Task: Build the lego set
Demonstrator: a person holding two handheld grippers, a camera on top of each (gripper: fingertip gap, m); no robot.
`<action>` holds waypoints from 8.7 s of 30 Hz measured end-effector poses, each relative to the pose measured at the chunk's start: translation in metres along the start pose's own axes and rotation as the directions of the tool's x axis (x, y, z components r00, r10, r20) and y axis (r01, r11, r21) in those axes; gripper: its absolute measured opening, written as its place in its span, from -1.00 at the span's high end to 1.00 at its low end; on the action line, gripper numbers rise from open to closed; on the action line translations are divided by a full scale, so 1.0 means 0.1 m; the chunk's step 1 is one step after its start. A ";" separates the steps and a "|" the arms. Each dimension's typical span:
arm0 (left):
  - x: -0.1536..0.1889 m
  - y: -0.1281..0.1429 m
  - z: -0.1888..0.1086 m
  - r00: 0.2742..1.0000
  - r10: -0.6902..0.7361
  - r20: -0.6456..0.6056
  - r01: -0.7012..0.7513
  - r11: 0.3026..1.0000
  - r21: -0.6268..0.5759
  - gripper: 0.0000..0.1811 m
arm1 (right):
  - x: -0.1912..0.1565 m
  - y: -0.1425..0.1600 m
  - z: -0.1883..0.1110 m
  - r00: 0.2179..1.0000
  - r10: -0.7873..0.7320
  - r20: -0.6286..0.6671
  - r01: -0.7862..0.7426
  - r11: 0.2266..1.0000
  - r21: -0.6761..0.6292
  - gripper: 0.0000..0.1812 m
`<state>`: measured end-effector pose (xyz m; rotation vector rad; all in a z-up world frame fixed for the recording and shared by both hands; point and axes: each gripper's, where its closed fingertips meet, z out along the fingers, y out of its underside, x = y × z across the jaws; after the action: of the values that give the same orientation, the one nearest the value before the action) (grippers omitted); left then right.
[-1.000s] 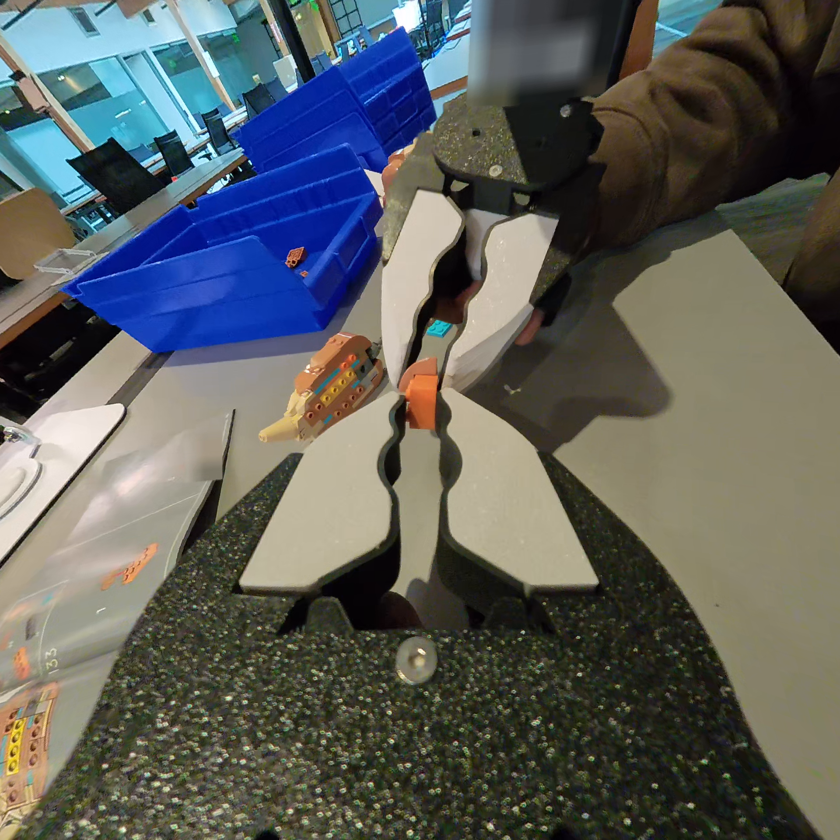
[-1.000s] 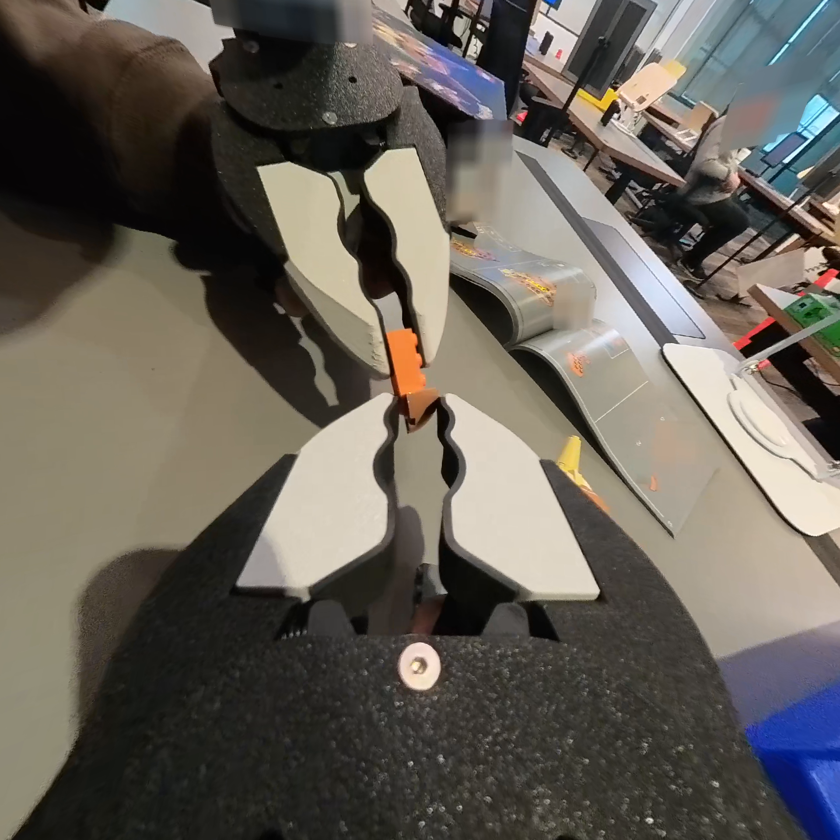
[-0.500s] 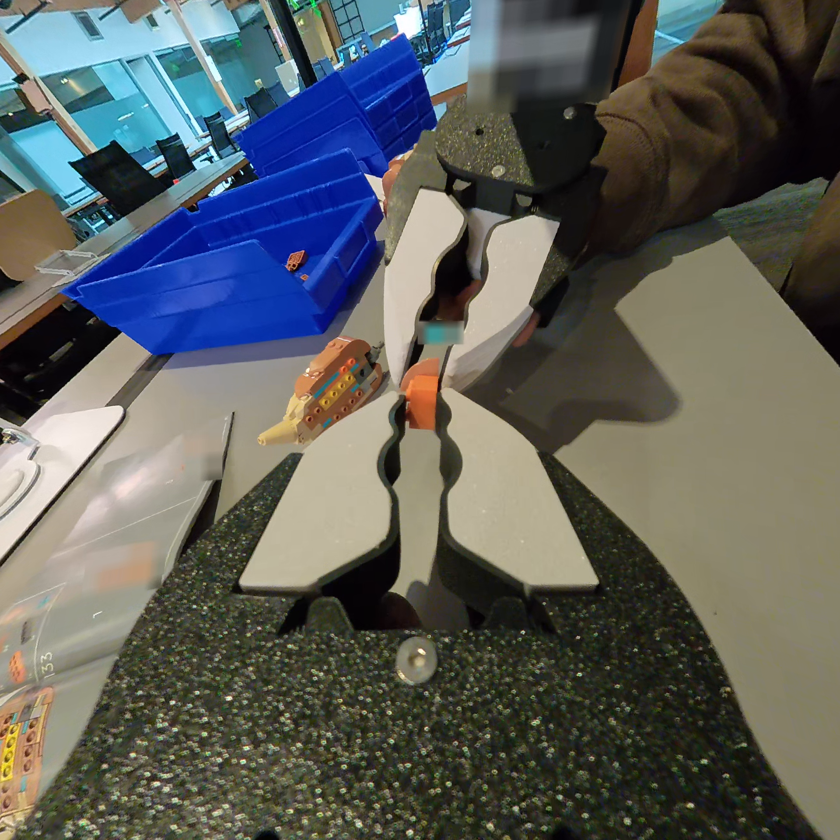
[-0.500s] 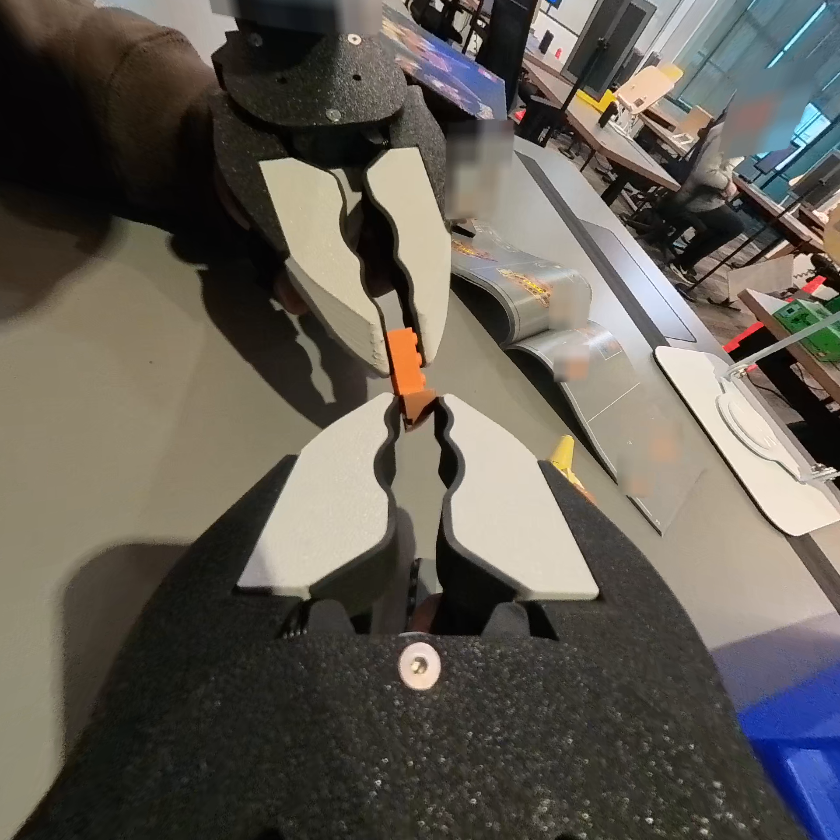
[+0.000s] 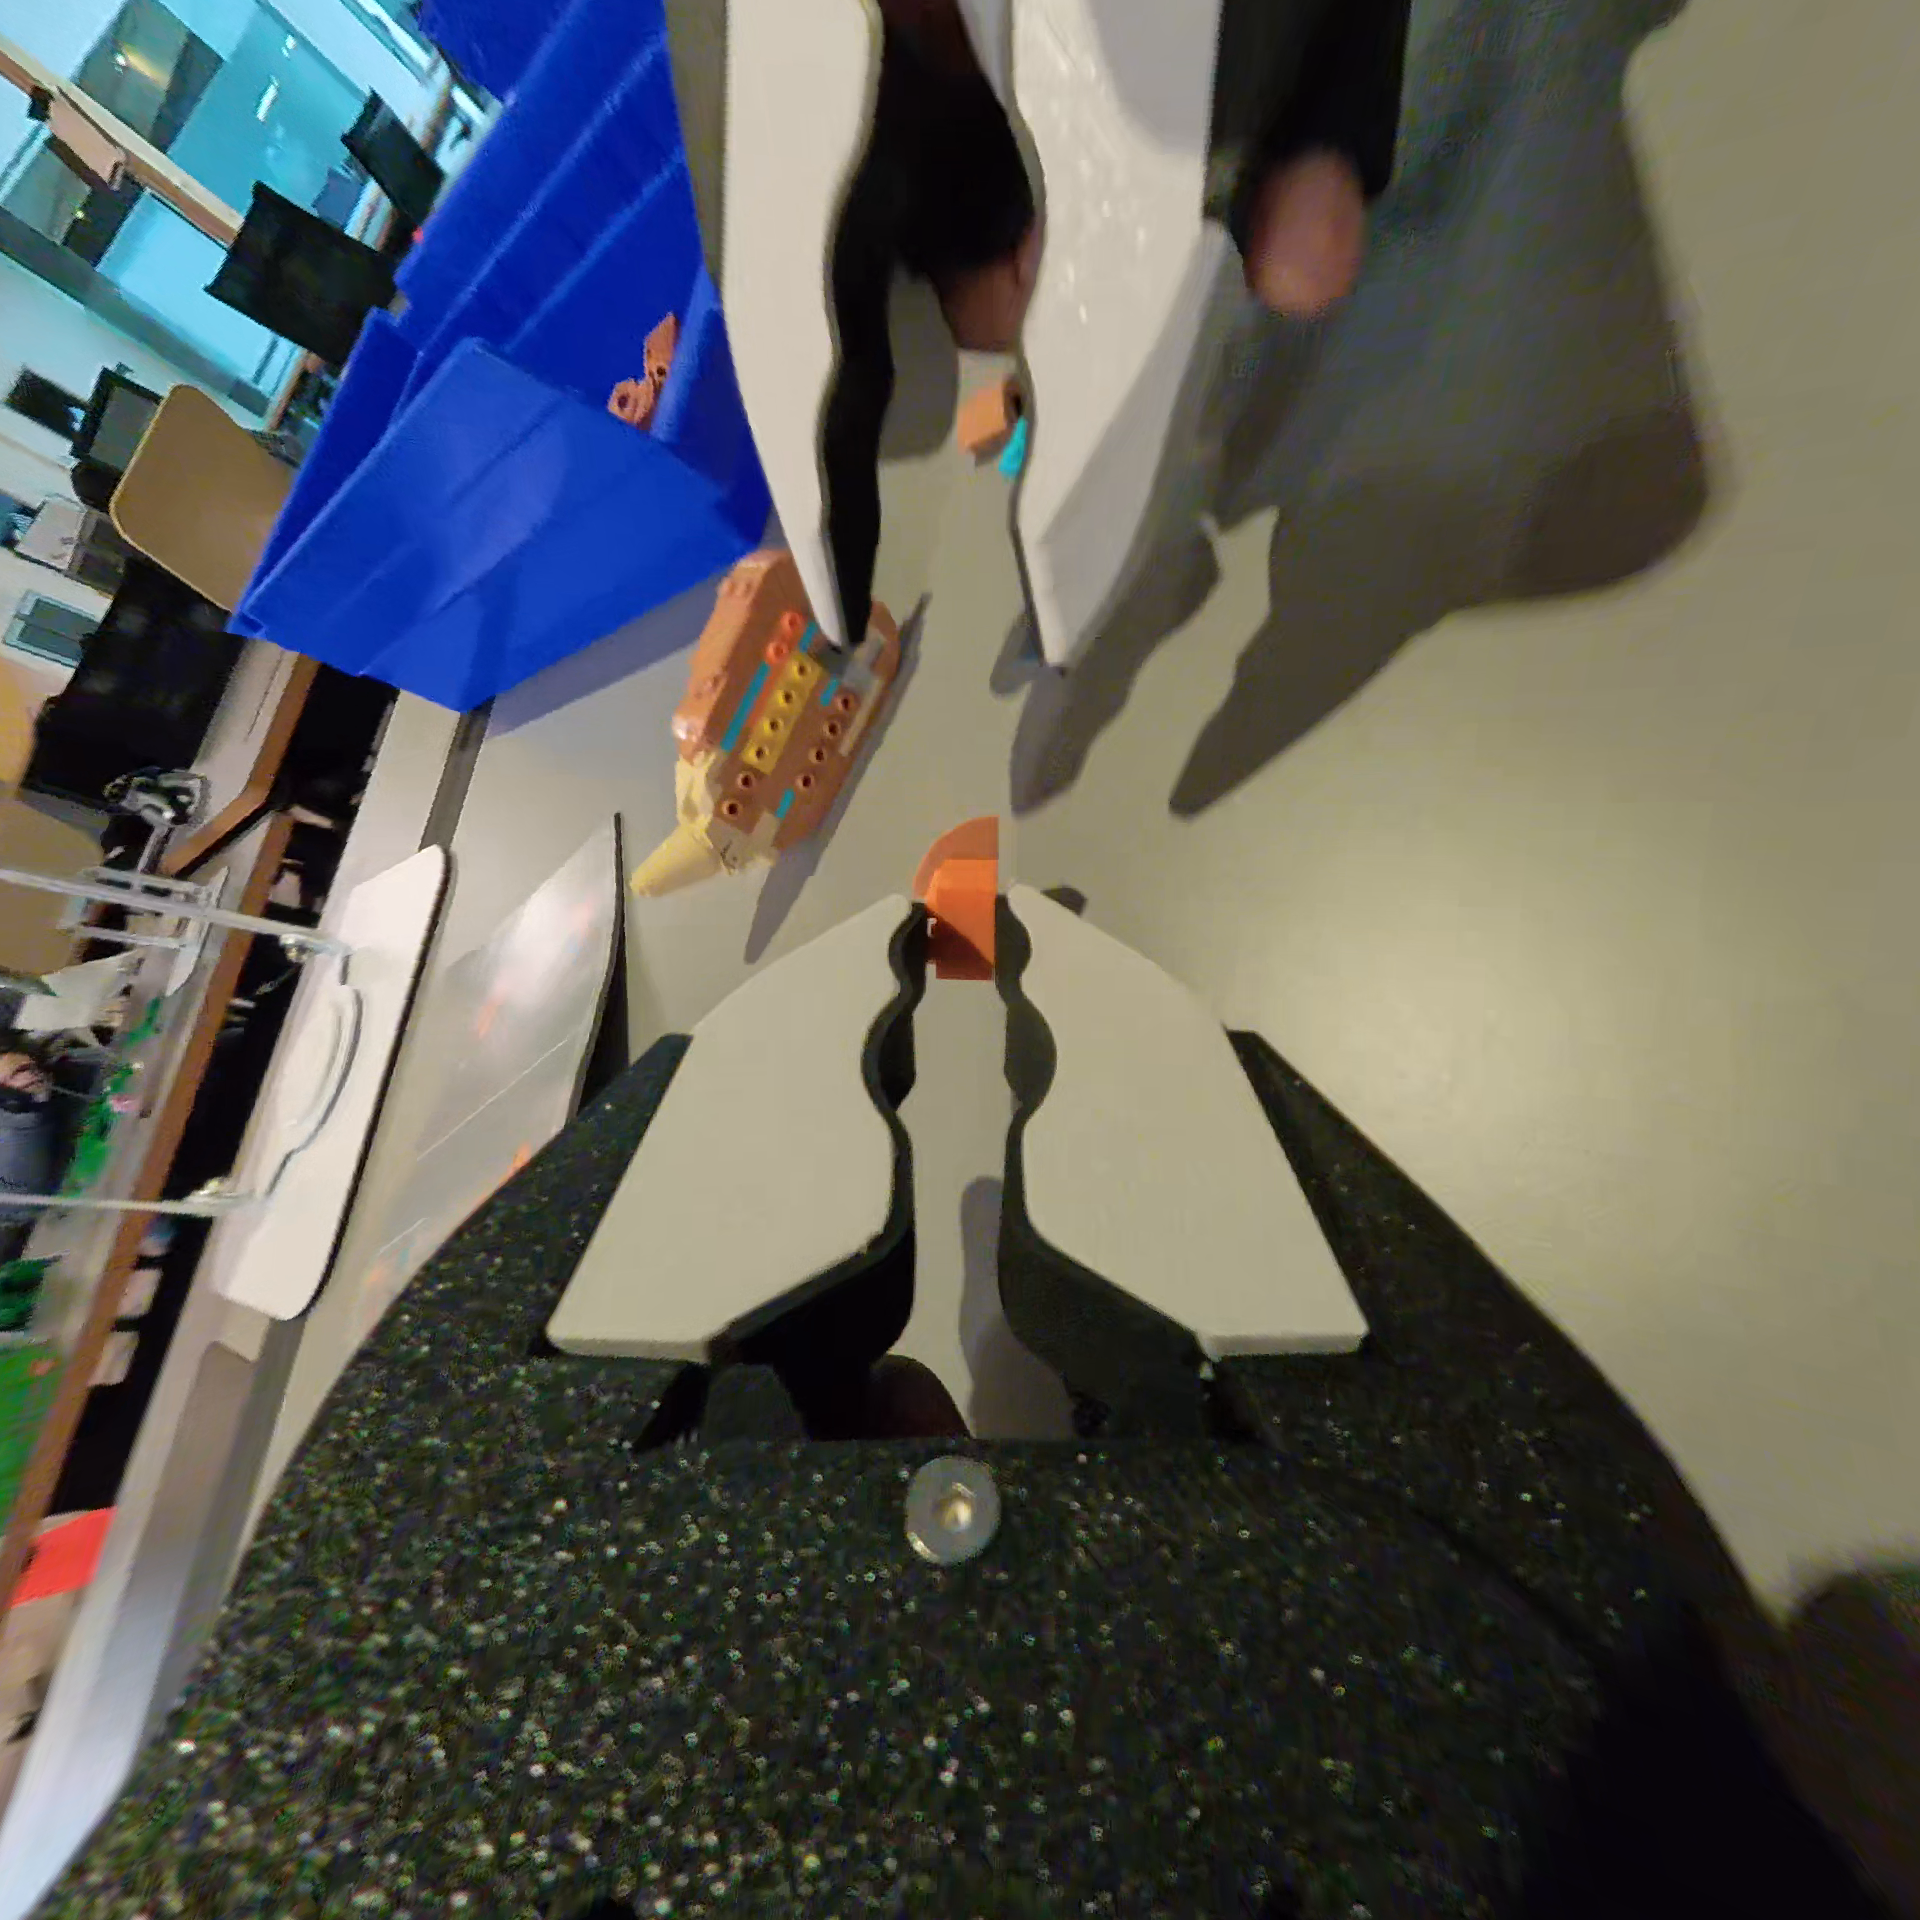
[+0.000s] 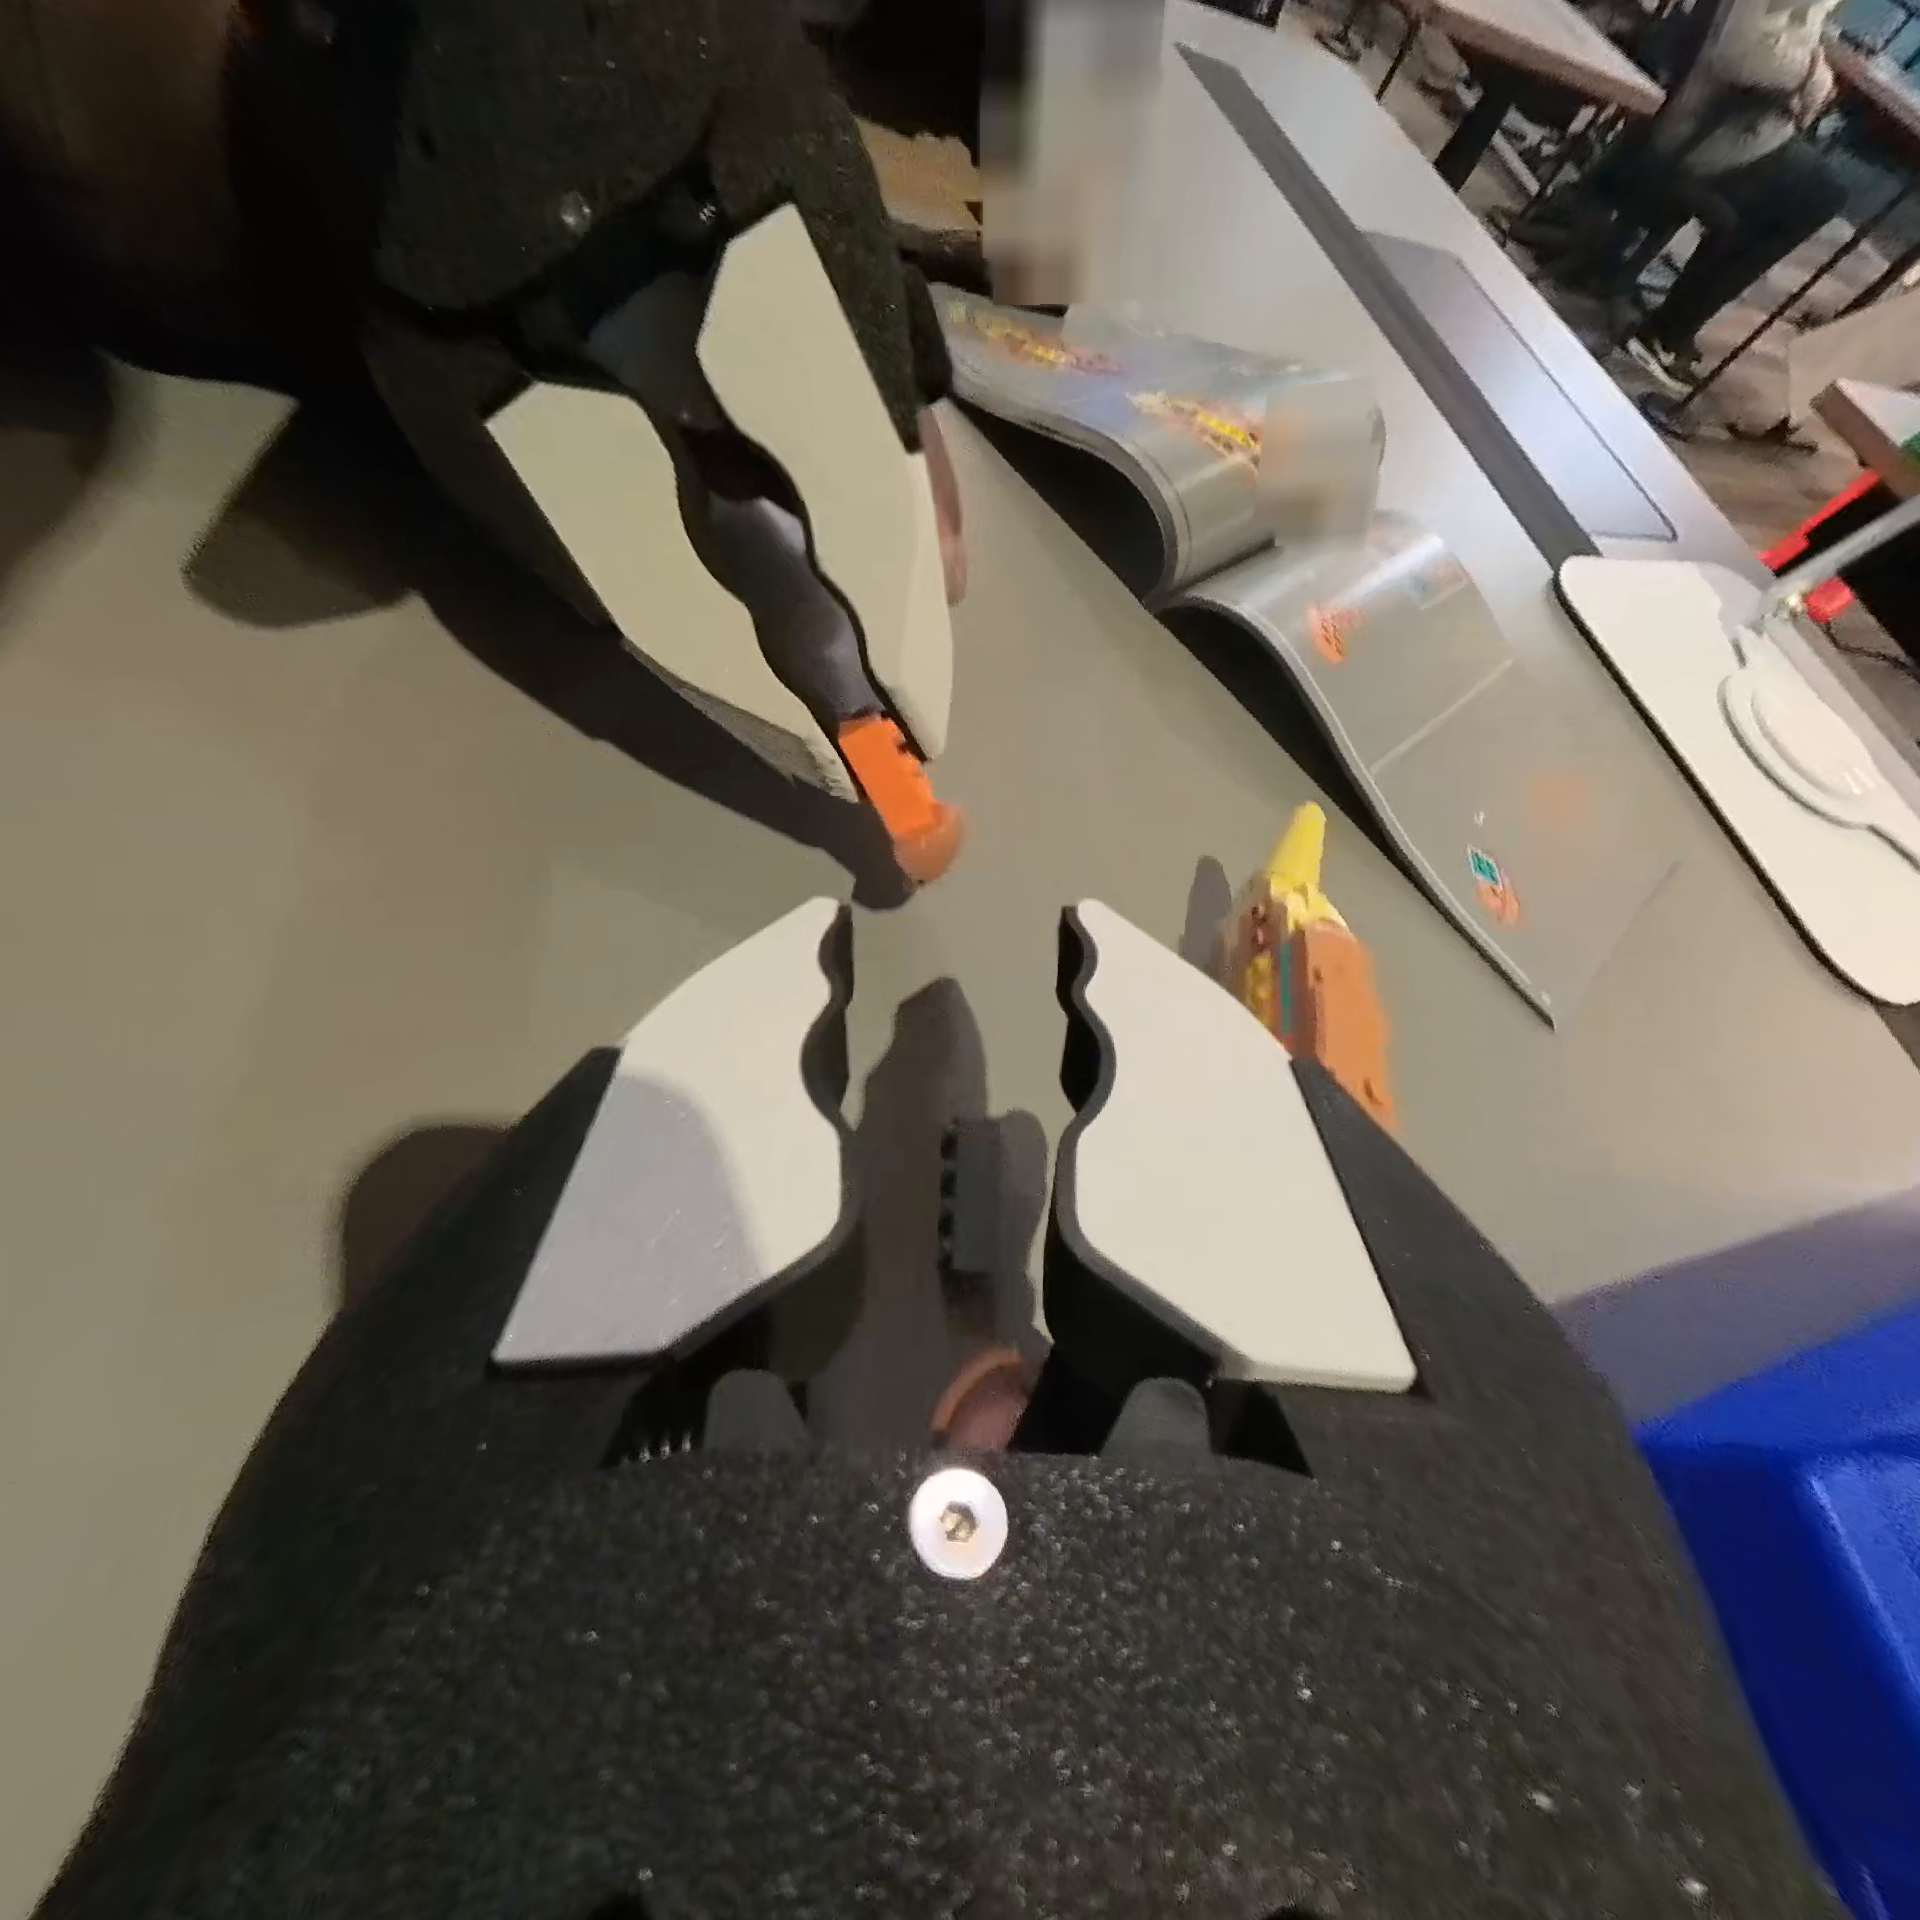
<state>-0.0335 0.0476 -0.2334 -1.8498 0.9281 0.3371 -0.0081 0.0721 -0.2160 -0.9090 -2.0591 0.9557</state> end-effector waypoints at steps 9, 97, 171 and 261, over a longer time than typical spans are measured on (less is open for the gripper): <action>0.17 0.09 0.00 0.993 0.017 -0.121 -0.024 0.998 -0.060 0.86 | 0.10 0.35 -0.30 0.997 0.064 -0.041 -0.068 0.994 -0.089 0.60; 0.44 -0.11 -0.09 0.777 -0.428 -0.462 0.427 0.897 -0.113 0.69 | 0.01 0.33 -0.62 0.962 0.253 0.102 -0.257 0.966 0.026 0.81; 0.46 -0.13 0.10 0.775 -0.477 -0.414 0.441 0.878 -0.187 0.64 | -0.10 -0.26 -0.31 0.595 0.589 0.547 -0.739 0.668 0.084 0.82; -0.13 -0.55 -0.24 -0.076 -0.708 -0.702 0.977 0.089 -0.196 0.93 | -0.04 -0.34 -0.07 0.979 0.138 0.154 -0.174 0.949 0.261 0.70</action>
<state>-0.0065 0.0440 -0.1779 -1.7409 -0.1107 -1.4246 -0.0107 0.0549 -0.1857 -0.8890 -1.9201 1.3825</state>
